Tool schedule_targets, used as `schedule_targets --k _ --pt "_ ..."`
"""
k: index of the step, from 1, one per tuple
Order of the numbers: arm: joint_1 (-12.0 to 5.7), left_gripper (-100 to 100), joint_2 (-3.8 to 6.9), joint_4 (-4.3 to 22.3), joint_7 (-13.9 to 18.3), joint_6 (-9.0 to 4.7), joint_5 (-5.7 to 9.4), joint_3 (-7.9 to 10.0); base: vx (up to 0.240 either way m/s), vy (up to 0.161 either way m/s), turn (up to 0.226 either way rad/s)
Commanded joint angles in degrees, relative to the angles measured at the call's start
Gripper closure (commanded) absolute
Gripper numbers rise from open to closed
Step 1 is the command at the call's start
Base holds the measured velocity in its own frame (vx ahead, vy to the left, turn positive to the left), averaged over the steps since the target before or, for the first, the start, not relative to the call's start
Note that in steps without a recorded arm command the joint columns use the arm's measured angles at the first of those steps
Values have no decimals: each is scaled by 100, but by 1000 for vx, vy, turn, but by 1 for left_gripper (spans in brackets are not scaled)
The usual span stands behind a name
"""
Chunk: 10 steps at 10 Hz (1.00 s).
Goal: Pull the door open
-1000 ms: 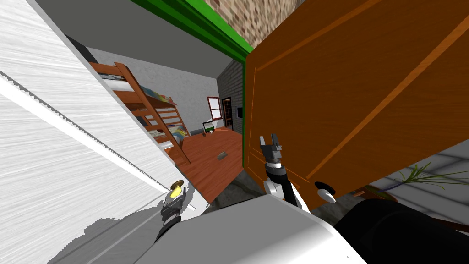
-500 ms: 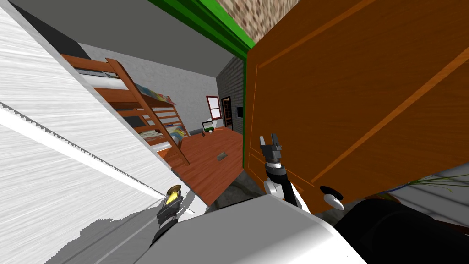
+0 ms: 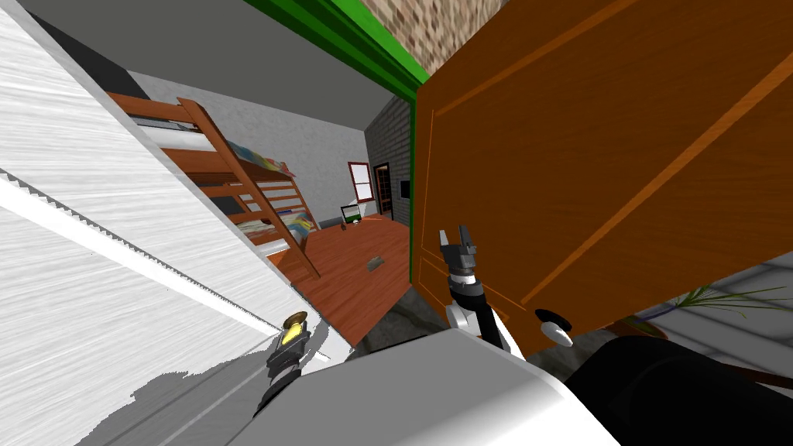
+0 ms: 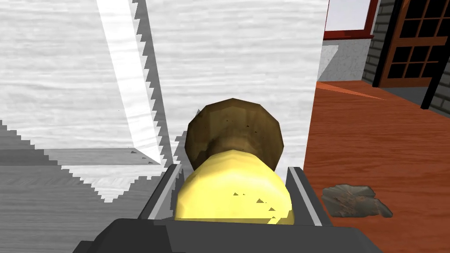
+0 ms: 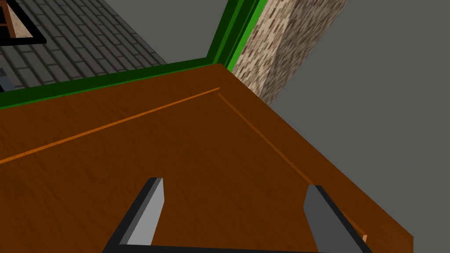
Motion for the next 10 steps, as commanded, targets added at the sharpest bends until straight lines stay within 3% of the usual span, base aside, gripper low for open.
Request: schedule_targets --k 1,8,9,10 --pt "33 100 22 -30 51 -7 -42 -83 -187 27 -79" --pt "195 100 240 -315 373 -30 -306 -599 -213 -4 -54" --pt "174 100 224 -275 336 -28 -283 -548 -106 -1 -22" --pt "235 100 288 -299 427 -75 -339 -666 -152 12 -96"
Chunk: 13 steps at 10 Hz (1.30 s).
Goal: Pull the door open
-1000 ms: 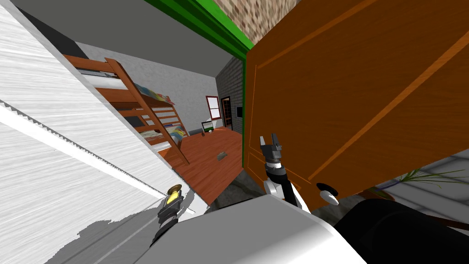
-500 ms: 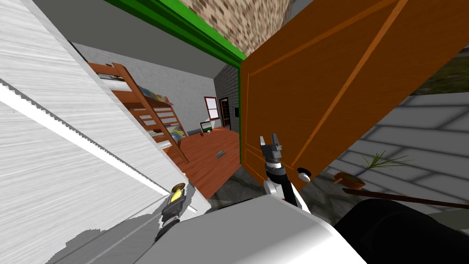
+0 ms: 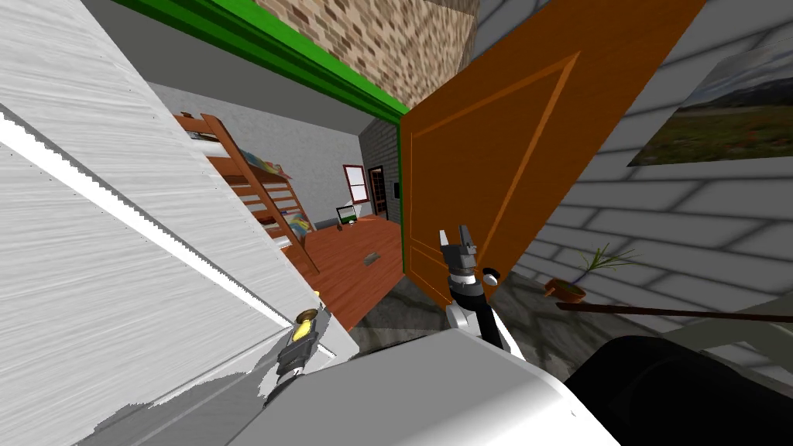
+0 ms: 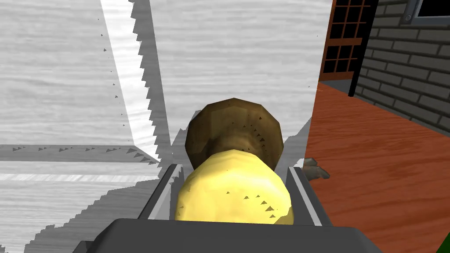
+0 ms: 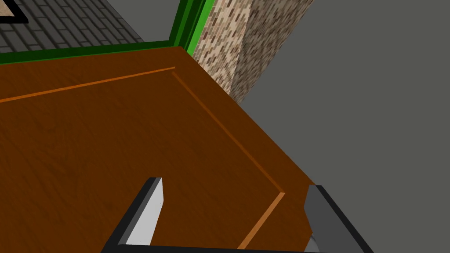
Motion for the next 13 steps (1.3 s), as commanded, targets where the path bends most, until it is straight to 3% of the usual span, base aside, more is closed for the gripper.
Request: schedule_targets --k 1,8,9,13 --pt "43 100 74 -14 103 -79 -54 -104 -236 30 -114" --pt "257 100 401 -90 515 -376 -277 -546 -215 16 -90" --pt "214 100 366 -71 470 -336 -262 -512 -108 9 -29" --pt "330 100 558 9 740 -606 -392 -761 -228 26 -137"
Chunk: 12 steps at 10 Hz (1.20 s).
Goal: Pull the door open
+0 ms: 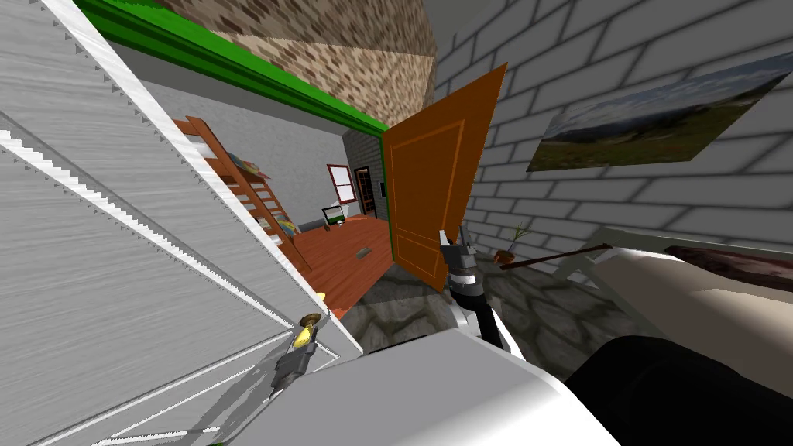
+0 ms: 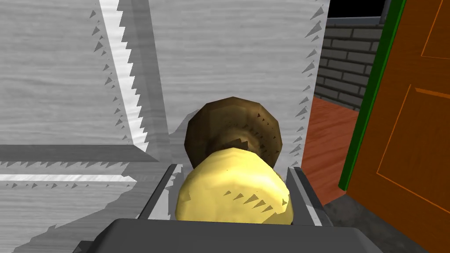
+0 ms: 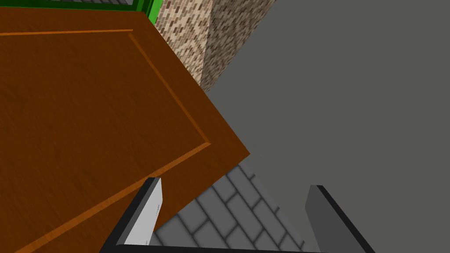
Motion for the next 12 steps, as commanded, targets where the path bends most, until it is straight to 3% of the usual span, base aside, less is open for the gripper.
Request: schedule_targets --k 1,4,5,12 --pt "63 100 96 45 140 -146 -56 -107 -238 45 -168" --pt "132 100 232 95 317 -331 -137 -258 -251 23 -133" --pt "122 100 209 47 253 -257 -116 -218 -109 5 -23" --pt "214 100 422 355 656 -761 -330 -512 -215 42 -142"
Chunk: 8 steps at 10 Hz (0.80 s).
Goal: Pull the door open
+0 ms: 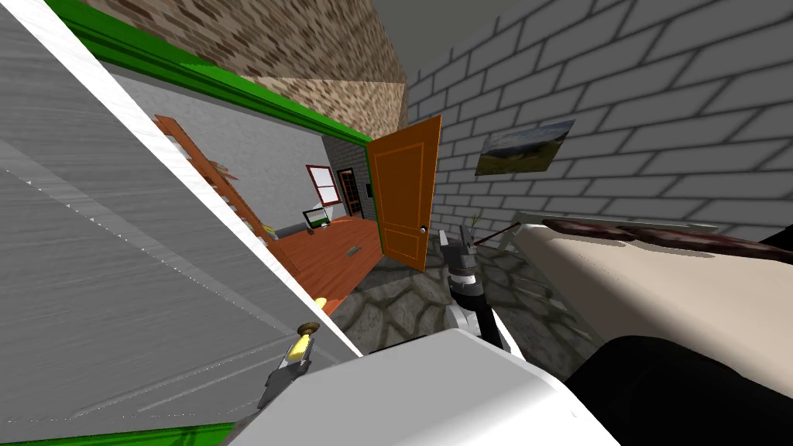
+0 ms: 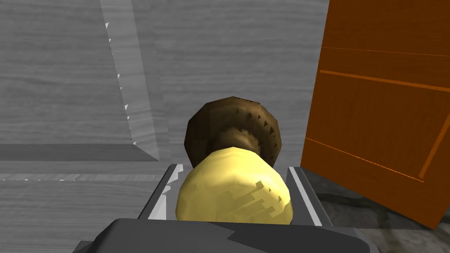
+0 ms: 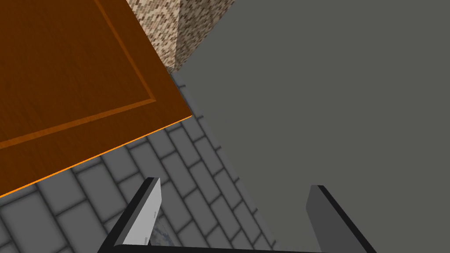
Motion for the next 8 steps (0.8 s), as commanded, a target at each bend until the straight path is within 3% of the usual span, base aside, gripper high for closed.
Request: schedule_targets --k 1,2,3,8 --pt "8 100 49 112 121 -153 -48 -66 -212 28 -137" --pt "14 100 66 136 152 -193 -65 -88 -199 35 -110" --pt "14 100 60 88 107 -119 -50 -69 -86 17 -24" --pt "-21 100 140 345 313 -399 -135 -234 -183 40 -131"
